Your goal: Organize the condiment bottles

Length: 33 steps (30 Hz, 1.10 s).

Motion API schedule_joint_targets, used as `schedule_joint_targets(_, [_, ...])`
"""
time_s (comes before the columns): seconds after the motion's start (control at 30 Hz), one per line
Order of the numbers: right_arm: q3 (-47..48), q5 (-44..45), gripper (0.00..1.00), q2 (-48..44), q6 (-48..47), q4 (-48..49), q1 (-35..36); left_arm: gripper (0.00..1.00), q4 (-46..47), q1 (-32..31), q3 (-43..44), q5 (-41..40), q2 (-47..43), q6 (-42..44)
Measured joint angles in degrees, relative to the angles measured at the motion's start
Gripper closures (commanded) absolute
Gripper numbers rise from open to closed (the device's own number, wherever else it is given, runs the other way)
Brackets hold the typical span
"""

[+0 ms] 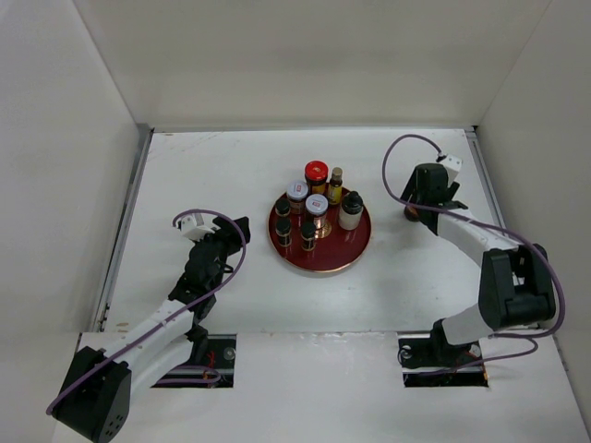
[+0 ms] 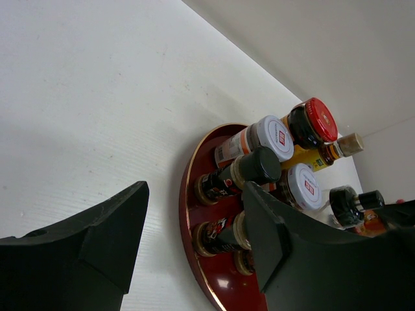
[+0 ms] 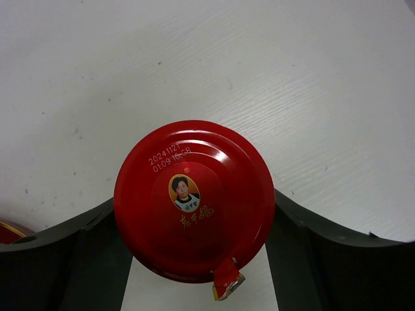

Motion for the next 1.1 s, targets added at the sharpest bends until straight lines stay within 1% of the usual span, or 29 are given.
schedule_joint_targets(0.13, [-2.97, 1.33, 0.51, -3.34, -0.02, -0.20, 1.55, 0.41, 0.00, 0.00, 0.00, 0.00, 0.00, 0.00])
schedule_joint_targets(0.23, [-6.47, 2.73, 0.51, -8.85, -0.02, -1.57, 4.35, 0.41, 0.00, 0.00, 0.00, 0.00, 0.00, -0.02])
schedule_joint_targets(0.3, [-8.57, 3.61, 0.51, -13.31, 0.04, -3.04, 6.93, 0.39, 0.00, 0.00, 0.00, 0.00, 0.00, -0.02])
schedule_joint_targets(0.5, [-11.37, 5.84, 0.52, -27.61, 1.73, -10.93, 17.70, 0.27, 0.15, 0.00, 0.00, 0.04, 0.17, -0.31])
schedule_joint_targets(0.6, [-11.32, 6.29, 0.52, -31.36, 3.61, -13.64, 23.54, 0.21, 0.37, 0.00, 0.00, 0.04, 0.66, -0.48])
schedule_joint_targets(0.7, [-10.67, 6.69, 0.52, -31.01, 5.18, -15.43, 29.31, 0.11, 0.42, 0.00, 0.00, 0.17, 0.72, -0.63])
schedule_joint_targets(0.77, [-9.77, 6.95, 0.51, -29.03, 5.86, -15.89, 33.64, 0.02, 0.42, 0.00, 0.00, 0.17, 0.70, -0.63])
schedule_joint_targets(0.8, [-9.18, 6.93, 0.51, -27.78, 5.99, -15.87, 35.45, 0.01, 0.44, 0.00, 0.00, 0.20, 0.70, -0.68])
schedule_joint_targets(0.93, [-6.54, 6.21, 0.51, -21.81, 6.08, -13.38, 40.76, 0.00, 0.44, 0.02, 0.00, 0.22, 0.68, -0.76])
schedule_joint_targets(1.1, [-3.91, 5.95, 0.51, -14.19, 5.35, -8.00, 42.18, 0.00, 0.44, 0.02, 0.00, 0.20, 0.66, -0.79])
